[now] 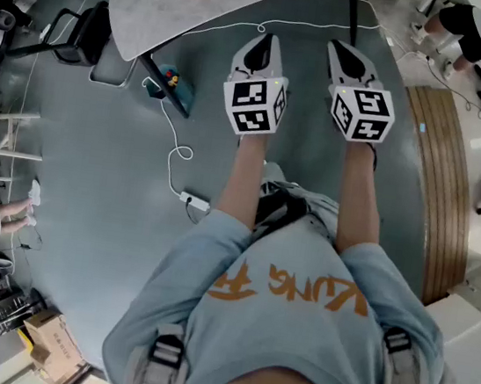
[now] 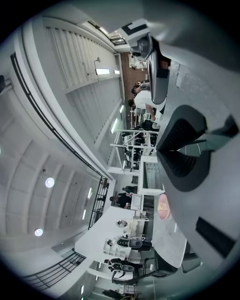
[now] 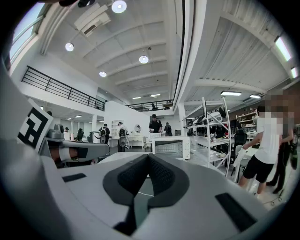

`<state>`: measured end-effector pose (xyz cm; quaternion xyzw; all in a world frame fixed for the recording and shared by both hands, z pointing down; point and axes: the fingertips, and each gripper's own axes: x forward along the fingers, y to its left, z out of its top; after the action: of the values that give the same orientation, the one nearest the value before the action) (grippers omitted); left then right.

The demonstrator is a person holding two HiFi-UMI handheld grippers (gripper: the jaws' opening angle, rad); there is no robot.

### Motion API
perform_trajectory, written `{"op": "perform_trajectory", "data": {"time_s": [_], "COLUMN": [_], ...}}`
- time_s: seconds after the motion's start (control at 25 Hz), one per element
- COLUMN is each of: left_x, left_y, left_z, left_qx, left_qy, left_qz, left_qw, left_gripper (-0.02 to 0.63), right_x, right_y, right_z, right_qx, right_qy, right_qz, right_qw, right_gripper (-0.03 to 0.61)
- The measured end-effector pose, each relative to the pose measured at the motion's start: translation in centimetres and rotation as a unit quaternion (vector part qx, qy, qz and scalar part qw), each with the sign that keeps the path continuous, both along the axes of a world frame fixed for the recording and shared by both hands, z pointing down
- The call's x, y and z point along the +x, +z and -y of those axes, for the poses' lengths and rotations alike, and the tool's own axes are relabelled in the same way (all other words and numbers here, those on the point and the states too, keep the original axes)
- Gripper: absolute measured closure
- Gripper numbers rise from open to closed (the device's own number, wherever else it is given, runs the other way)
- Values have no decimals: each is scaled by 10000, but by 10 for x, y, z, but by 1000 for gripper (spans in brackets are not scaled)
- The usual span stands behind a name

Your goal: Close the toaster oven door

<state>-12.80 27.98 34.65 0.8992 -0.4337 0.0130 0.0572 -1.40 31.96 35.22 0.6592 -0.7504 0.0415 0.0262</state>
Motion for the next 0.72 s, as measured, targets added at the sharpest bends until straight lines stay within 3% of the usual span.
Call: {"op": "perform_trajectory", "data": {"time_s": [0.28, 0.44, 0.72], "left_x": [8, 16, 15], "left_y": [0, -4, 6], "left_z": [9, 16, 44], "left_qx": [22, 50, -35], "left_qy": [18, 14, -66], "left_qz": [2, 16, 117], "left_qw": [10000, 10000, 9999], "left_gripper": [612, 612, 612], "right_x": [3, 17, 33], "right_y": [-5, -11, 3], "right_z": [9, 18, 46], "right_qx": [107, 262, 84], "right_qy": [-177, 6, 112], "right_qz": [-133, -44, -2], "right_qw": [9997, 9996, 9999], "right_gripper": [581, 581, 580]}}
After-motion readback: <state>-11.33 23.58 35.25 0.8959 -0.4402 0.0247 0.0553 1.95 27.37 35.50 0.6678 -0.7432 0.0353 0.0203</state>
